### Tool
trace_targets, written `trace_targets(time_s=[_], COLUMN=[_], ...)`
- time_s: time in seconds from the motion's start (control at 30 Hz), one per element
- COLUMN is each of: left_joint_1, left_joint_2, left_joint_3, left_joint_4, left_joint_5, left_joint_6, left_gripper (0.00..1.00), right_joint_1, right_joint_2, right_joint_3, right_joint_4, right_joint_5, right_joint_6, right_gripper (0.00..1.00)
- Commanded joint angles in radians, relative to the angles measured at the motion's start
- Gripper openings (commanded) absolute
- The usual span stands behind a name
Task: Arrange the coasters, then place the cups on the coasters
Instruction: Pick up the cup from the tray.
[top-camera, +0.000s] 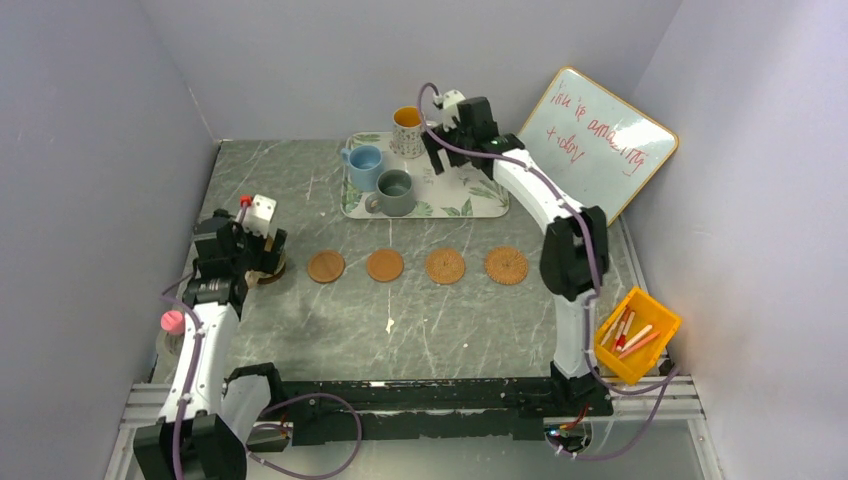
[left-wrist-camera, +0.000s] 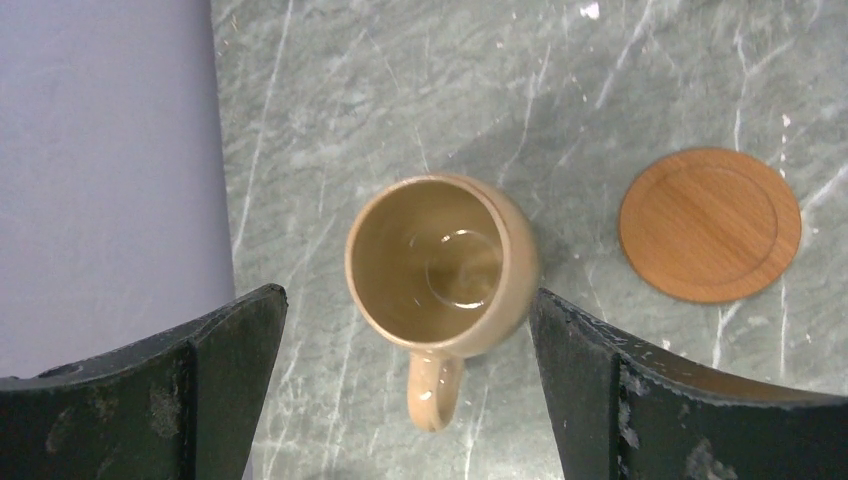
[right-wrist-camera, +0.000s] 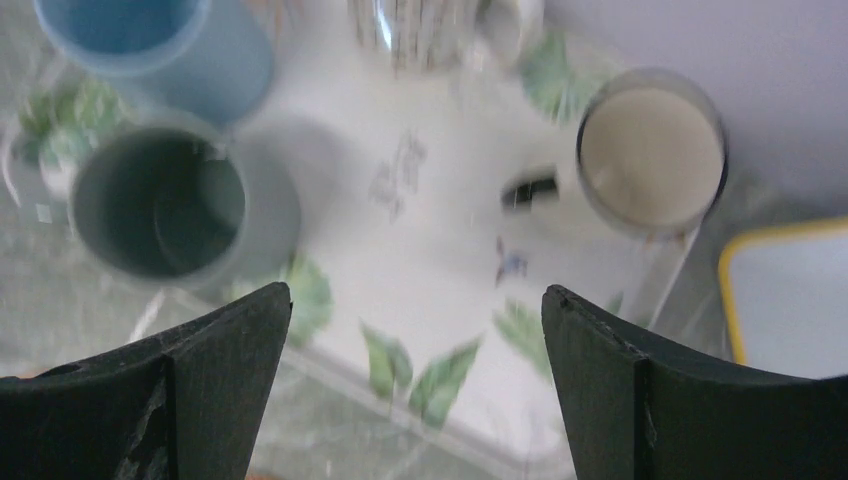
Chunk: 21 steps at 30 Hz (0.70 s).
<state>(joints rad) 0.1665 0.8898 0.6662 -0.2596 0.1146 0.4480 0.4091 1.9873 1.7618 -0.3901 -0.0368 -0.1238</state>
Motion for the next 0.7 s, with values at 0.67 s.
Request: trace_targets(time_s=[0.67], left_joint_1=[-0.003], left_joint_2=[-0.144], left_joint_3=[-0.146], left_joint_4=[0.128], left_joint_5=[0.021], left_joint_6=[-0.054], left_gripper=[0.96], right_joint_1=[-0.034], right_joint_2=[0.443], right_joint_3=[0.547], right_joint_4=[-0.06], right_joint_5=[0.446], right_joint_6=[0.167], right_gripper=[1.0])
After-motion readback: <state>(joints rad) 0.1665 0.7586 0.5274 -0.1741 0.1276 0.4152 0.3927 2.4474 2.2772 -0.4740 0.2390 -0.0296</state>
